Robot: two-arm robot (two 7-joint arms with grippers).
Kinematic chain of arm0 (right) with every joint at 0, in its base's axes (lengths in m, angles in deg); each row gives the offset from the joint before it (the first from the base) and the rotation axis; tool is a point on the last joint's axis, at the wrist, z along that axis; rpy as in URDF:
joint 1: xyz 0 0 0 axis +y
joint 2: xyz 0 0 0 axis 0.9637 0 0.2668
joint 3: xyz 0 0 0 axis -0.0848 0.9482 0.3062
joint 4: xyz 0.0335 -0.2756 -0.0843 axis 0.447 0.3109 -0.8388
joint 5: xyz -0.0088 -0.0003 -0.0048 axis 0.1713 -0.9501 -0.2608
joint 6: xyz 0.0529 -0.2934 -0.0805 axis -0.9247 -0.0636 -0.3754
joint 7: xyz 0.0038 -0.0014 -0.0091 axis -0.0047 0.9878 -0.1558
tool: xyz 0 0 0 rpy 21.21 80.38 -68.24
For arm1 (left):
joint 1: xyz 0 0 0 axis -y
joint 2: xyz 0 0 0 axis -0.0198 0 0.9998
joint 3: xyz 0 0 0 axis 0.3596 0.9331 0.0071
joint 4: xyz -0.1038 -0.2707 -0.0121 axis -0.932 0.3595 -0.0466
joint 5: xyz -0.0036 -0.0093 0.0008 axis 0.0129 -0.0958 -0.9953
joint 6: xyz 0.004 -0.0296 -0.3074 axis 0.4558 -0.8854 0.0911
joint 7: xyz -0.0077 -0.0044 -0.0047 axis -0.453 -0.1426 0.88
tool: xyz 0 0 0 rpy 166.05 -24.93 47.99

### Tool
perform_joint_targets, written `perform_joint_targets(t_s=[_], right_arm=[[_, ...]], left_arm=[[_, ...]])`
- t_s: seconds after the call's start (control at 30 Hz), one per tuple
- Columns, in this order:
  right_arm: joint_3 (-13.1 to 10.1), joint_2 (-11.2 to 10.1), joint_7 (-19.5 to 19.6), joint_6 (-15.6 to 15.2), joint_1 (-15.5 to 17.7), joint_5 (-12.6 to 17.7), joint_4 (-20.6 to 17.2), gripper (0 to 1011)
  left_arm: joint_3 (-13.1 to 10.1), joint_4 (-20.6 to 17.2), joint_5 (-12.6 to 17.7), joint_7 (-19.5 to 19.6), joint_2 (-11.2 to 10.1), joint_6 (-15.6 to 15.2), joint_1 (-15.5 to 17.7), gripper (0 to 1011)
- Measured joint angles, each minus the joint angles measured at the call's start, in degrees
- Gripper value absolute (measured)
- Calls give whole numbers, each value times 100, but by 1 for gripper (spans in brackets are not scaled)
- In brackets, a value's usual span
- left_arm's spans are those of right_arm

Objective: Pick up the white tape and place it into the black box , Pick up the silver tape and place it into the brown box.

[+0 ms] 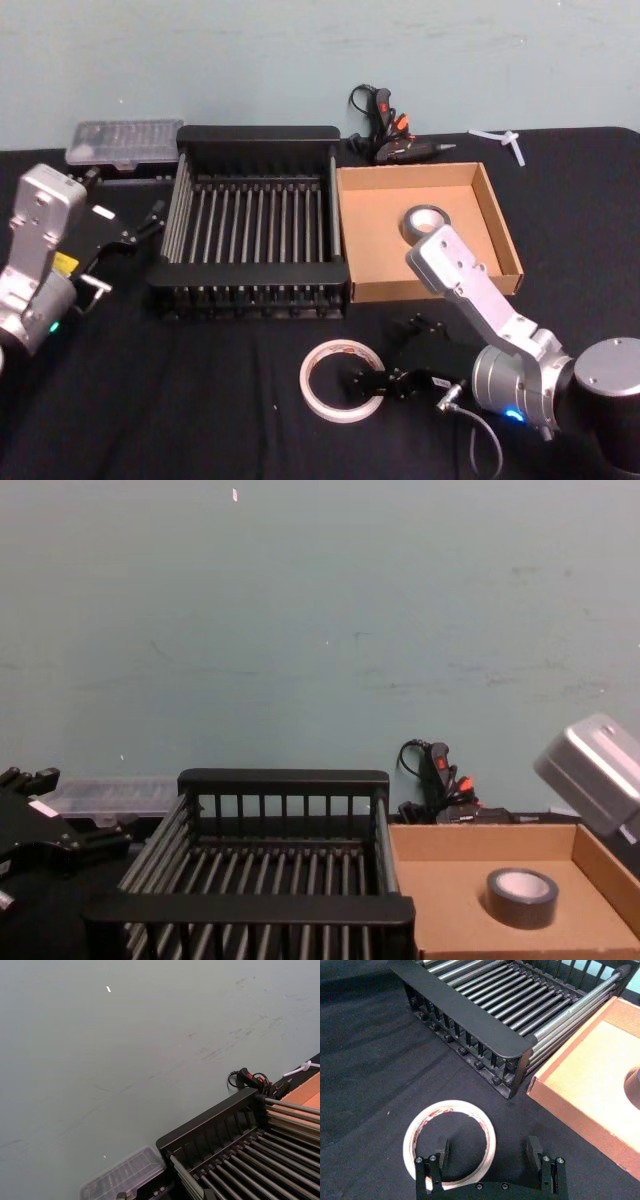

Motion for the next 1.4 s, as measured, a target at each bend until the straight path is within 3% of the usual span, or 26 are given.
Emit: perform_joint_targets(t_s=[1.4], right_arm=[[38, 251, -115, -18, -72, -308, 348, 1002]], left_arm=[[0, 0, 0, 0, 0, 0, 0, 1001]])
